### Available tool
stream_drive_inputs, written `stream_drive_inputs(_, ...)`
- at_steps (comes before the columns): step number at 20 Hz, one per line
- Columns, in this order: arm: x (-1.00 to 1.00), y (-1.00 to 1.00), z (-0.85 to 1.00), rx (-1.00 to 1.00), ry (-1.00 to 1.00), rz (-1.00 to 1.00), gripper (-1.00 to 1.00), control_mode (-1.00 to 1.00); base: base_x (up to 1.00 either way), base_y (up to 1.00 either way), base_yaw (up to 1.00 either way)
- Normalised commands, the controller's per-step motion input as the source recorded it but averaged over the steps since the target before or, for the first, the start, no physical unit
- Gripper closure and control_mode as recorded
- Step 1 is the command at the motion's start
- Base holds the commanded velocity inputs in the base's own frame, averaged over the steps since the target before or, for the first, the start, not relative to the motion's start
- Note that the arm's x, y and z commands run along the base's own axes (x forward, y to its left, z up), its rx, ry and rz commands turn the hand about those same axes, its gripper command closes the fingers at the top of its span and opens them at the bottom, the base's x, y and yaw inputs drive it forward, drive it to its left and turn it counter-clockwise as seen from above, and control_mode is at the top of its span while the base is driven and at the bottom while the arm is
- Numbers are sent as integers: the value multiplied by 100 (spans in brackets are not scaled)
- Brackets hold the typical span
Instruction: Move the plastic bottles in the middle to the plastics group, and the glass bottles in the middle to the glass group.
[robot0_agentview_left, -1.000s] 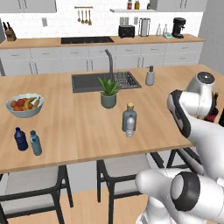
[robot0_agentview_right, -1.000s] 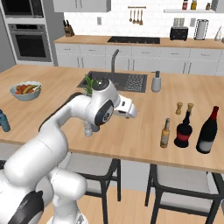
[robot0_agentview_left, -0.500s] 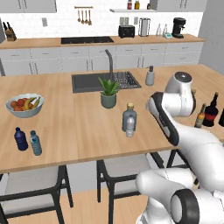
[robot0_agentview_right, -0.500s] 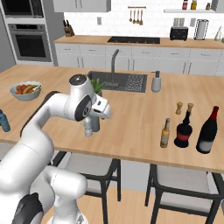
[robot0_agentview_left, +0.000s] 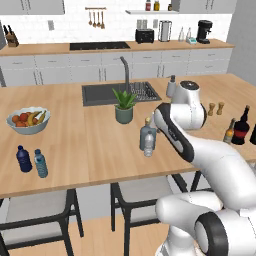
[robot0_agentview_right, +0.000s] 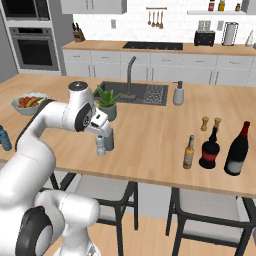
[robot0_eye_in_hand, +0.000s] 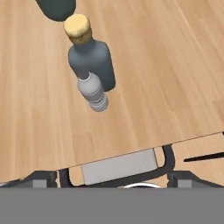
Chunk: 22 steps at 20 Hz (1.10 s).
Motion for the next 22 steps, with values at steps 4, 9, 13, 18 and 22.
stream_drive_inputs(4, 48, 31, -37, -4, 0, 0, -100, -100, 0, 0, 0)
stream_drive_inputs(9, 41, 14, -28, 0, 0, 0, -100, -100, 0, 0, 0)
stream_drive_inputs(13, 51, 9, -22, 0, 0, 0, -100, -100, 0, 0, 0)
stream_drive_inputs(18, 42, 0, -17, 0, 0, 0, -100, -100, 0, 0, 0)
stream_drive_inputs(22, 26, 0, -18, -2, 1, 0, -100, -100, 0, 0, 0)
